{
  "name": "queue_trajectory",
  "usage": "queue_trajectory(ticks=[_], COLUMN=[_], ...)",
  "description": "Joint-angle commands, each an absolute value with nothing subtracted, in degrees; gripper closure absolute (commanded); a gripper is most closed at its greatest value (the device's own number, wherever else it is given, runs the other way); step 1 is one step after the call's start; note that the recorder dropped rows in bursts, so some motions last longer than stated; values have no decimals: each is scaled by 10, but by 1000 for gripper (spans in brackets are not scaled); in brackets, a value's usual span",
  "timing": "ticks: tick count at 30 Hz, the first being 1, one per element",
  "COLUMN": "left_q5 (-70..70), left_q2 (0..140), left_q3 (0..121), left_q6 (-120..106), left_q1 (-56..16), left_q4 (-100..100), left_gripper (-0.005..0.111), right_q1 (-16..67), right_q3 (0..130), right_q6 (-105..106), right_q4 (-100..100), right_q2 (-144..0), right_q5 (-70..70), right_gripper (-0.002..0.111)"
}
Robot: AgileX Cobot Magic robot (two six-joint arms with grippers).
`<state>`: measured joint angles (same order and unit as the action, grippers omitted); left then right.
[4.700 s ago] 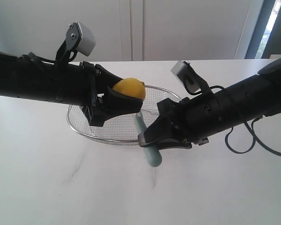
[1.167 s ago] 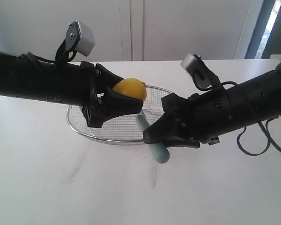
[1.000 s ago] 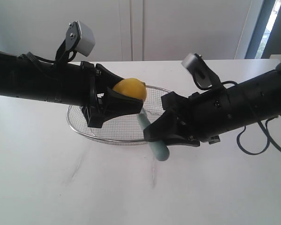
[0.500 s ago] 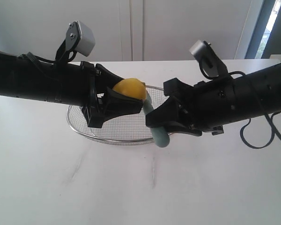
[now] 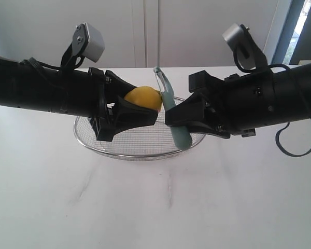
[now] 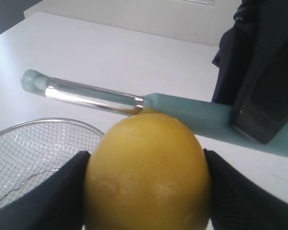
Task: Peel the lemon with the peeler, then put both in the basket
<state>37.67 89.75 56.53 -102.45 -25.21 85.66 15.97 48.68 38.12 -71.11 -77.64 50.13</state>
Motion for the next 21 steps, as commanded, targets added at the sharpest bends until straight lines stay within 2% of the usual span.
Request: queue_trajectory(ticks=[1, 21], left_q5=[391, 393], left_q2=[893, 893], left_q3=[568, 568], left_q6=[-1021, -1019], left_q1=[-253, -253], left_q4=[869, 869], left_gripper=[107, 107], right_q1=[160, 160], right_q3=[485, 485], right_q6=[383, 402], right_q4=[-718, -718], right_q2=[-771, -771], right_q5=[507, 495], right_gripper=[108, 108])
